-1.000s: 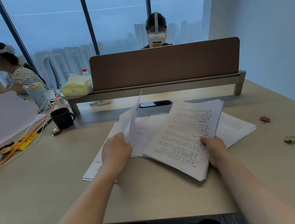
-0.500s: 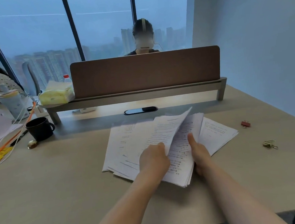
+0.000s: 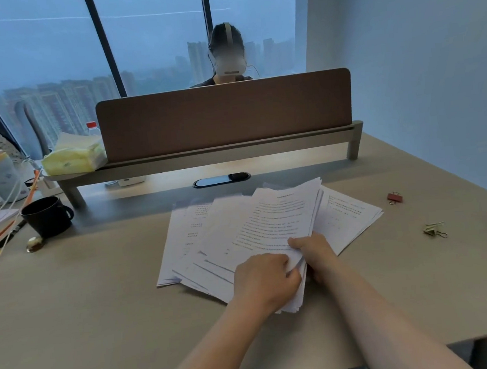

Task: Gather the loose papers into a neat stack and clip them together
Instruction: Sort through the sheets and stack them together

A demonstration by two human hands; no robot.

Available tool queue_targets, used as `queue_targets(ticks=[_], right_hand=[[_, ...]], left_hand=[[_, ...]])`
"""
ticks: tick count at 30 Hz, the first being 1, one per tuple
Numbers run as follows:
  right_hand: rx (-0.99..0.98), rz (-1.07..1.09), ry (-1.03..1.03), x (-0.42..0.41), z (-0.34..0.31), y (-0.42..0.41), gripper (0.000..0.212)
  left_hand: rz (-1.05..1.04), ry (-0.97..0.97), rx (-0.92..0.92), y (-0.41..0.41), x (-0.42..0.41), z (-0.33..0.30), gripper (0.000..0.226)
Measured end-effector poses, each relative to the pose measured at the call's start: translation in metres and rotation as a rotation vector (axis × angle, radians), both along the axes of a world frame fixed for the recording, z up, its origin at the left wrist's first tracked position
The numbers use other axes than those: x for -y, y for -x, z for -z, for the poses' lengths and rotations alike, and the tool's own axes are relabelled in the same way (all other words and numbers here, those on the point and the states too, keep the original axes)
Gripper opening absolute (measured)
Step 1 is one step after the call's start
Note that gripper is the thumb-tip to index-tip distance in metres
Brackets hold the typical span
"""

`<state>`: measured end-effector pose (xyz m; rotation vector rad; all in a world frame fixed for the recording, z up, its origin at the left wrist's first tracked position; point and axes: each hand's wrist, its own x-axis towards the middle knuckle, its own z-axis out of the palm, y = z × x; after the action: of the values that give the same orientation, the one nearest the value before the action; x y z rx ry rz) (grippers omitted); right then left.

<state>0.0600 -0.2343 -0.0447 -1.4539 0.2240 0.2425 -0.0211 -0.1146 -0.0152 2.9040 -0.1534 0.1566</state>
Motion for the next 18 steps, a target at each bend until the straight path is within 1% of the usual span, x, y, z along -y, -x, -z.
queue_targets(ticks=[2,5,8,11,14,16,18], right_hand=[[0.01,0.006,0.049,0.0,0.001,-0.001,0.035],[0.028,0.041,0.045,-0.001,0.001,0.0,0.039],[0.029,0.052,-0.008,0.0,-0.001,0.003,0.037],[0.029,0.047,-0.064,0.001,-0.006,0.007,0.034],[0.054,0.022,-0.118,0.0,-0.014,0.009,0.029],[0.076,-0.008,-0.138,-0.003,-0.022,0.011,0.028],[0.13,-0.041,-0.135,-0.007,-0.031,0.015,0.027]], left_hand=[[-0.047,0.054,-0.009,0.0,-0.007,0.001,0.049],[-0.167,0.226,-0.034,-0.005,-0.029,0.001,0.05],[-0.266,0.404,-0.012,-0.012,-0.062,0.001,0.053],[-0.352,0.503,0.055,-0.017,-0.093,-0.005,0.065],[-0.409,0.63,0.068,-0.026,-0.12,-0.012,0.078],[-0.43,0.759,0.053,-0.033,-0.137,-0.016,0.089],[-0.428,0.947,0.034,-0.038,-0.15,-0.02,0.095]])
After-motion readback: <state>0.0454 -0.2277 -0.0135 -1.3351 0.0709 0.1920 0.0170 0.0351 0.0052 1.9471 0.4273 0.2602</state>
